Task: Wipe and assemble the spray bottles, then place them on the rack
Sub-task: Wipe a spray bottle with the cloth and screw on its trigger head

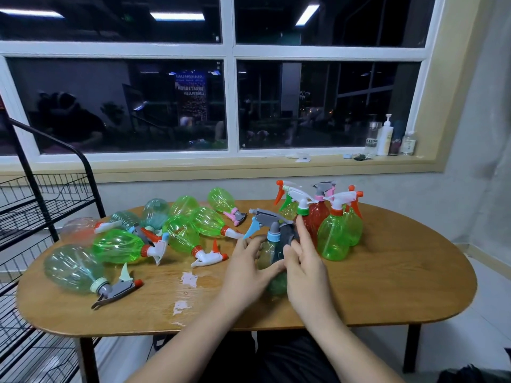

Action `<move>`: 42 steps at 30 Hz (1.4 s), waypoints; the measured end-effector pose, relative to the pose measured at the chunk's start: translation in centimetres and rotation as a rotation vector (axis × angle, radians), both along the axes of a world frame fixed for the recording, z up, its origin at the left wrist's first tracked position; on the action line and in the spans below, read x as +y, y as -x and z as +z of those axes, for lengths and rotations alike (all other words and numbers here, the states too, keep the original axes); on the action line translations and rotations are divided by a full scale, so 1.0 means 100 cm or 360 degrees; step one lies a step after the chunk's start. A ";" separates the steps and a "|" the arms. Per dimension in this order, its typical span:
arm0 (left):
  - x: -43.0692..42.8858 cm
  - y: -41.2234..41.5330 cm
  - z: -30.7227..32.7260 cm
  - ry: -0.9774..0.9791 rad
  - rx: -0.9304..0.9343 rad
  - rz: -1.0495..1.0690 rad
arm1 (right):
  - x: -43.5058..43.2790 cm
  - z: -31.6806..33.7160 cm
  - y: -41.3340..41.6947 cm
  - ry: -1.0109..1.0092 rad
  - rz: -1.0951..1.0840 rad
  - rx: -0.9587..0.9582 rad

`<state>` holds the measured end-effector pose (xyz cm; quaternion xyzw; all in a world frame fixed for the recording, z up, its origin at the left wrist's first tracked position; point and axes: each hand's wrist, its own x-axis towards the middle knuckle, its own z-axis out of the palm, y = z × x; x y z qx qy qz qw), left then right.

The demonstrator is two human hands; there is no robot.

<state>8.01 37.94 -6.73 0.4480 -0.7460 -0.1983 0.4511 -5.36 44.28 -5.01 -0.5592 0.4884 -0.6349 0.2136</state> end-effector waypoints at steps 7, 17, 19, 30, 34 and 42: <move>-0.001 0.000 -0.002 -0.0018 -0.0040 0.0040 | -0.012 0.017 0.013 -0.0038 0.0200 -0.0718; 0.001 0.005 -0.004 -0.0002 -0.0037 0.0102 | -0.017 0.015 0.006 -0.0109 0.0191 -0.0794; 0.001 0.006 -0.004 0.0007 -0.0033 0.0105 | -0.013 0.010 -0.002 -0.0105 0.0166 -0.0712; 0.005 0.007 -0.003 0.0000 -0.0042 0.0078 | -0.017 0.013 0.029 0.0011 -0.0023 -0.0487; 0.004 0.006 -0.003 -0.0028 -0.0063 0.0065 | -0.006 0.033 0.033 0.0190 -0.0133 -0.0470; 0.005 0.009 -0.001 -0.0067 0.0045 -0.0024 | -0.008 0.039 0.012 0.0592 -0.0014 0.0862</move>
